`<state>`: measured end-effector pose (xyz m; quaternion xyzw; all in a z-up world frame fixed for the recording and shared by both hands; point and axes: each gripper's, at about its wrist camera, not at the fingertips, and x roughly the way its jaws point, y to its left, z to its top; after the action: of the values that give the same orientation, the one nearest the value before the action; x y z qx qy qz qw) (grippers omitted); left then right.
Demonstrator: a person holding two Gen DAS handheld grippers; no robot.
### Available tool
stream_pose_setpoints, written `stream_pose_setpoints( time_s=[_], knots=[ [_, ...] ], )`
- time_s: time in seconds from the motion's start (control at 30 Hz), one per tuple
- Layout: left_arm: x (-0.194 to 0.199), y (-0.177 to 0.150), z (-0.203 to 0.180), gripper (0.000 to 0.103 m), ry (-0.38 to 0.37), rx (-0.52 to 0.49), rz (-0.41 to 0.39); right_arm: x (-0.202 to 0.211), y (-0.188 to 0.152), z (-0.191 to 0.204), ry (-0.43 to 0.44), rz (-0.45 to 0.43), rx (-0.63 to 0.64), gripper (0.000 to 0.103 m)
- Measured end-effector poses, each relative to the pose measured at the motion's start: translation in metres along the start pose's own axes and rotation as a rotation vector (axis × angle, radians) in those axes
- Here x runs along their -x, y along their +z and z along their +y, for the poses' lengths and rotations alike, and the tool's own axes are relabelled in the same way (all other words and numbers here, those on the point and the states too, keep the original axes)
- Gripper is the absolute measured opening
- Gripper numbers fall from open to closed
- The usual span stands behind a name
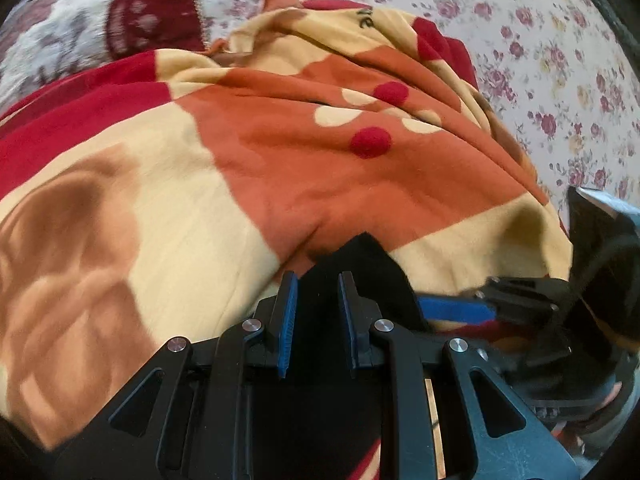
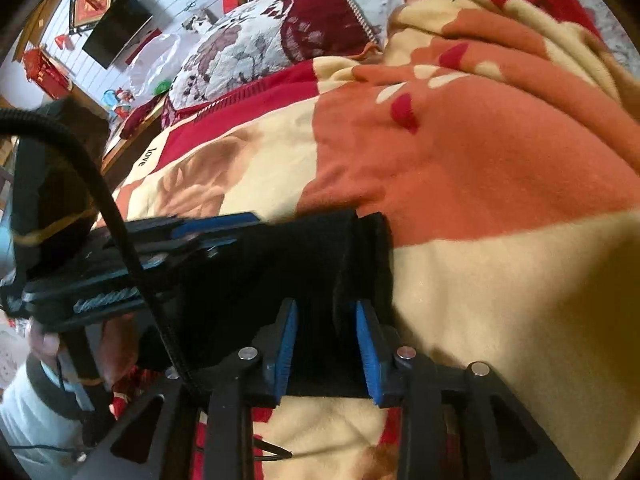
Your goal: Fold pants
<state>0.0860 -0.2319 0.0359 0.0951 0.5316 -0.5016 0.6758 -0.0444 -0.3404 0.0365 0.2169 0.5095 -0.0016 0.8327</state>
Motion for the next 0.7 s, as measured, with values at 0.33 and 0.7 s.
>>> stream_pose_setpoints(
  time_s=[0.33, 0.7],
  knots=[
    [-0.027, 0.011, 0.004, 0.053, -0.037, -0.084, 0.094, -0.015, -0.008, 0.010, -0.087, 0.042, 0.093, 0.030],
    [-0.018, -0.002, -0.021, 0.008, 0.020, -0.216, 0.012, -0.007, -0.013, 0.006, -0.087, 0.001, 0.077, 0.008]
  ],
)
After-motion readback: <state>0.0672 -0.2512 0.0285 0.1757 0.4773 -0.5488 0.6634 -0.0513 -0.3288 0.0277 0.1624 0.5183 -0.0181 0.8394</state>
